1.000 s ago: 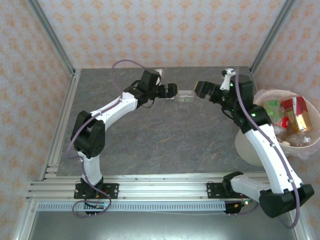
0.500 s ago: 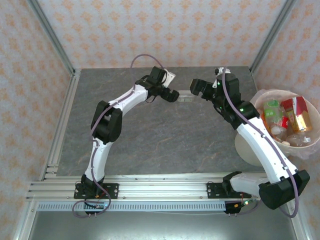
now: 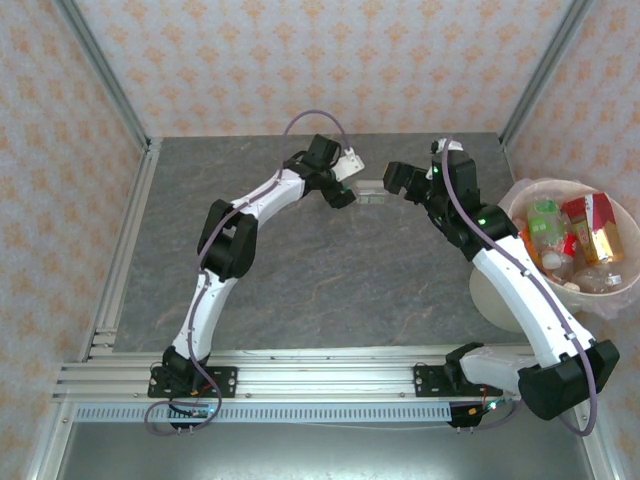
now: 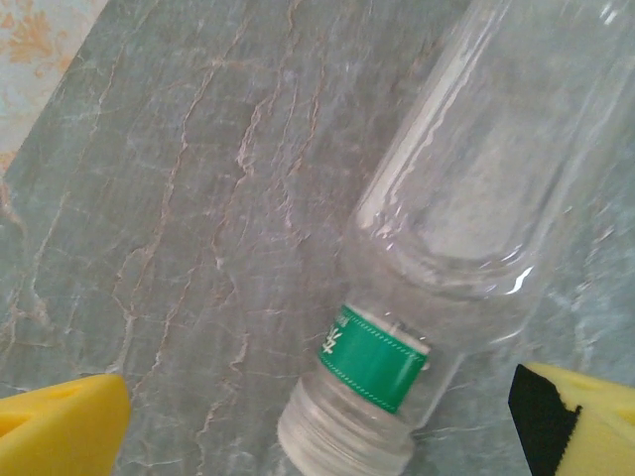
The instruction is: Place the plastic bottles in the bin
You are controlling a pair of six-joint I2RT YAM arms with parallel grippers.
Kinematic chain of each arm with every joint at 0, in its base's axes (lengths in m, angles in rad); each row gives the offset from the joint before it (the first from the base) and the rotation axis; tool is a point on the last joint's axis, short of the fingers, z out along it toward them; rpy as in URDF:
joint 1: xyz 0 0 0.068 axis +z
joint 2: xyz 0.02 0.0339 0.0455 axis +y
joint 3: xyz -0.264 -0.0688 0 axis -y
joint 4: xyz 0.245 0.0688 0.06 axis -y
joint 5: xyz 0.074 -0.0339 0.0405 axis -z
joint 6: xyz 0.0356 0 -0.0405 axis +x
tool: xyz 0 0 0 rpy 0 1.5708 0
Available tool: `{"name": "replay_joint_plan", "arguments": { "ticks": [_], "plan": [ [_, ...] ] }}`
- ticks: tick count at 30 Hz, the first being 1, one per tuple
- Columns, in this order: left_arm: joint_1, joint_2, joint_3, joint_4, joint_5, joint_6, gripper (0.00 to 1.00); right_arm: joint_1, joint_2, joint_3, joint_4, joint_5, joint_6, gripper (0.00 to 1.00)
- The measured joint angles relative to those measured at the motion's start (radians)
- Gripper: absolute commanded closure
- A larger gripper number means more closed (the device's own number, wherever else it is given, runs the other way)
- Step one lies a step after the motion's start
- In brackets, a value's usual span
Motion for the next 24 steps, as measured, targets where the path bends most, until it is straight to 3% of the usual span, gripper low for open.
{"name": "replay_joint_plan", "arguments": {
  "ticks": [9,17,24],
  "plan": [
    [-0.013,0.143,0.170,-0.119,-0.042,0.160,0.14,0.000,0.013,-0.005,-0.013,0.021,-0.019,0.01],
    [-0.032,0.160,0.177,-0.146,-0.030,0.191,0.46,0.000,0.071,-0.005,-0.019,0.029,-0.030,0.01],
    [-0.036,0.156,0.165,-0.158,-0.015,0.175,0.63,0.000,0.071,-0.005,-0.019,0.045,-0.034,0.01]
  ]
}}
